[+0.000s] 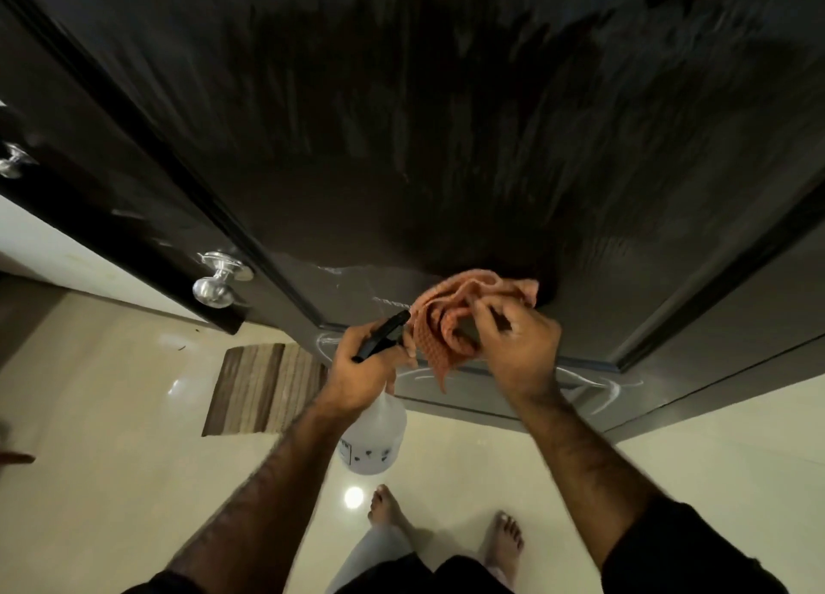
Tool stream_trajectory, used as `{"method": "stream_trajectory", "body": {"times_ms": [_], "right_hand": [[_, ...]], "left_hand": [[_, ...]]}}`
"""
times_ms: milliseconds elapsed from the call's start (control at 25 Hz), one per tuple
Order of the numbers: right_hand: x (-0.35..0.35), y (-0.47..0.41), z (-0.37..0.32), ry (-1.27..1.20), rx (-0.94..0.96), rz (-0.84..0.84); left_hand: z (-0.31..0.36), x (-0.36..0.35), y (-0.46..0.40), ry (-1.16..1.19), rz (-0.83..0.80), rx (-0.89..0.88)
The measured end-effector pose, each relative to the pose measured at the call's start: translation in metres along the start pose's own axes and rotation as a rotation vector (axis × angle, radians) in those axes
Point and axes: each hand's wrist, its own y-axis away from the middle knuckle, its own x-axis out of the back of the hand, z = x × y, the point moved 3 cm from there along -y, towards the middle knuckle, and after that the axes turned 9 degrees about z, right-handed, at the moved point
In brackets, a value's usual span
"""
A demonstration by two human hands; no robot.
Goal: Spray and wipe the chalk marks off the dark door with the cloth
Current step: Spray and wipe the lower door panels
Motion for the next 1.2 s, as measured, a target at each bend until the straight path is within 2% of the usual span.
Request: {"method": "stream_trajectory", "body": {"times_ms": [40, 120, 160, 200, 320, 360, 400, 480, 520, 600, 640, 680, 720, 800, 840, 880, 920, 960, 1040, 1080, 1120, 1160, 1200], "right_hand": [[-0.009, 0.018, 0.016, 0.140, -0.029, -0.121], [-0.026, 0.049, 0.036, 0.458, -0.235, -0.401], [-0.029, 0.053, 0.035, 0.503, -0.306, -0.443], [-0.031, 0.046, 0.023, 0.462, -0.284, -0.392], [-0.009, -0.003, -0.031, 0.061, -0.043, 0.117], [-0.004, -0.013, -0.038, -0.010, 0.057, 0.190], [-0.004, -0.015, -0.037, -0.016, 0.145, 0.182], [-0.016, 0.003, -0.017, 0.189, 0.274, -0.004], [-0.024, 0.020, 0.003, 0.346, 0.251, -0.162], [-0.040, 0.048, 0.032, 0.667, 0.002, -0.539], [-0.044, 0.052, 0.033, 0.776, -0.103, -0.658], [-0.048, 0.045, 0.025, 0.777, -0.130, -0.652], [-0.051, 0.033, 0.009, 0.703, -0.065, -0.532], [-0.042, 0.006, -0.028, 0.410, 0.125, -0.058], [-0.037, -0.001, -0.040, 0.278, 0.179, 0.086], [-0.037, -0.006, -0.048, 0.215, 0.244, 0.089], [-0.041, 0.001, -0.046, 0.286, 0.300, 0.012], [-0.047, 0.013, -0.041, 0.415, 0.330, -0.145], [-0.060, 0.043, -0.016, 0.658, 0.023, -0.625], [-0.059, 0.050, -0.010, 0.712, -0.131, -0.749], [-0.058, 0.047, -0.014, 0.649, -0.250, -0.744], [-0.061, 0.039, -0.027, 0.511, -0.222, -0.638], [-0.061, 0.024, -0.042, 0.322, -0.154, -0.419]], "left_hand": [[-0.003, 0.002, 0.000, 0.006, 0.025, 0.037], [-0.006, 0.007, -0.006, 0.015, 0.004, 0.016], [-0.006, 0.009, -0.010, 0.016, -0.026, -0.009], [-0.004, 0.012, -0.014, 0.037, -0.046, -0.031], [-0.002, 0.021, -0.025, 0.095, -0.034, 0.010], [-0.004, 0.022, -0.027, 0.115, -0.015, 0.042], [-0.007, 0.024, -0.027, 0.113, 0.011, 0.066], [-0.006, 0.030, -0.029, 0.126, 0.029, 0.078], [-0.008, 0.034, -0.032, 0.139, 0.017, 0.063], [-0.018, 0.040, -0.036, 0.122, -0.026, 0.031], [-0.023, 0.044, -0.036, 0.109, -0.041, 0.036], [-0.026, 0.049, -0.036, 0.093, -0.041, 0.054], [-0.027, 0.054, -0.036, 0.079, -0.035, 0.069], [-0.033, 0.061, -0.039, 0.077, -0.023, 0.073], [-0.035, 0.064, -0.040, 0.083, -0.006, 0.068], [-0.036, 0.067, -0.040, 0.094, 0.010, 0.057], [-0.035, 0.068, -0.039, 0.105, 0.009, 0.035], [-0.034, 0.069, -0.039, 0.104, 0.007, 0.022], [-0.035, 0.072, -0.037, 0.085, 0.008, 0.029], [-0.037, 0.073, -0.035, 0.087, 0.003, 0.035], [-0.037, 0.074, -0.034, 0.082, 0.006, 0.041], [-0.035, 0.076, -0.034, 0.074, 0.011, 0.043], [-0.034, 0.078, -0.035, 0.069, 0.030, 0.044]]}}
